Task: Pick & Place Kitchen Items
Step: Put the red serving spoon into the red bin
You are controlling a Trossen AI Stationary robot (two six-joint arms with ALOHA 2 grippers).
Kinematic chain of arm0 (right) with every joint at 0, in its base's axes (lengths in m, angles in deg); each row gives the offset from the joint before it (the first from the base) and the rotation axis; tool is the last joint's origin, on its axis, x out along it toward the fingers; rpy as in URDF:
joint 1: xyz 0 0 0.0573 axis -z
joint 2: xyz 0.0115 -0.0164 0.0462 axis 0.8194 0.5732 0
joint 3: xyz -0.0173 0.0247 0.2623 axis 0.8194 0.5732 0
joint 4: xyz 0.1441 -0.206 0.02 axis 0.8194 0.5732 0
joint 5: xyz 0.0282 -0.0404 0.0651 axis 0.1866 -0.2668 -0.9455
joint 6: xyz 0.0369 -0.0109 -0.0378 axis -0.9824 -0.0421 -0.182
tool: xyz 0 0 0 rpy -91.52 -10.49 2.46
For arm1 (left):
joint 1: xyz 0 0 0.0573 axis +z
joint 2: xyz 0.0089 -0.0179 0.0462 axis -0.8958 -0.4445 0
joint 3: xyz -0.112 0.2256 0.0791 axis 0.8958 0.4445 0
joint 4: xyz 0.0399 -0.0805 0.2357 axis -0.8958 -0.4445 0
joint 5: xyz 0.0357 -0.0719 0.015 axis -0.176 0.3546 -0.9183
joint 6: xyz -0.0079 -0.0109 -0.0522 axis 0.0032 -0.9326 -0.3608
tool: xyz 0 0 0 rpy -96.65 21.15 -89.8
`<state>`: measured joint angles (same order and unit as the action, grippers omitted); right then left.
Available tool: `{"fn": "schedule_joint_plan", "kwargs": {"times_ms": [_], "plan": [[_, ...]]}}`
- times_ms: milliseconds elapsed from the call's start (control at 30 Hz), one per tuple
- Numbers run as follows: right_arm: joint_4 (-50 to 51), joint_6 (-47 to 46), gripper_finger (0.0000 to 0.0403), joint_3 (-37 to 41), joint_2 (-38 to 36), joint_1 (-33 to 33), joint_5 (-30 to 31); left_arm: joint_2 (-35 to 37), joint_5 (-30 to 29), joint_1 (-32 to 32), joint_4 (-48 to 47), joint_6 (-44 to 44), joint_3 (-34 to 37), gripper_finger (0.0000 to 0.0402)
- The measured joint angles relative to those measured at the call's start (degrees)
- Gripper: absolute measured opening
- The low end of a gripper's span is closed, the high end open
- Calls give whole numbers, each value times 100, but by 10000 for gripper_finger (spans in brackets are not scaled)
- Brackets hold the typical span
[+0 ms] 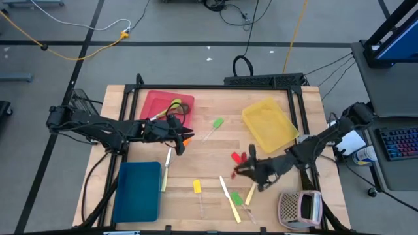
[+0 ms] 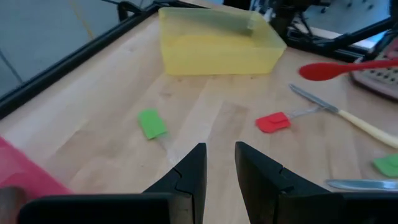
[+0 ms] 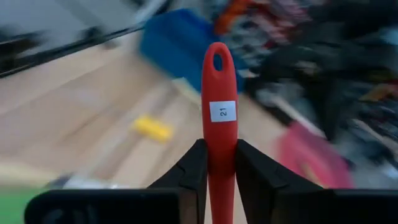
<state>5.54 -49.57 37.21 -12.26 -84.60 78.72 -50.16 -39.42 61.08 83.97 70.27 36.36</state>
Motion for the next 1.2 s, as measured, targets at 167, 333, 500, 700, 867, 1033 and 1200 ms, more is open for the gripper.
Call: {"fn": "schedule_joint_plan", "kwargs": {"times_ms": [167, 333, 500, 700, 867, 1033, 1200], "plan": [[-794, -531, 58, -10, 163, 604, 283, 0, 117, -60, 27, -156, 0, 88], [-1107, -740, 57, -9, 546, 1131, 283, 0, 142, -74, 78, 261, 0, 88], [-1593, -749, 57, -9, 1089, 1455, 285, -5, 203, -157, 189, 590, 0, 88], [-1941, -528, 57, -9, 1653, 1728, 282, -429, 8, -289, 730, 212, 4, 88], [-1947, -496, 57, -11, 1856, 1879, 281, -1063, 104, -284, 1223, 194, -14, 88], [-1863, -338, 58, -11, 1869, 1914, 137, -1408, 264, -377, 1965, 721, -55, 88], [-1922, -235, 59, -7, 1878, 1942, -222, -1429, 260, -442, 2819, 962, -62, 88]]}}
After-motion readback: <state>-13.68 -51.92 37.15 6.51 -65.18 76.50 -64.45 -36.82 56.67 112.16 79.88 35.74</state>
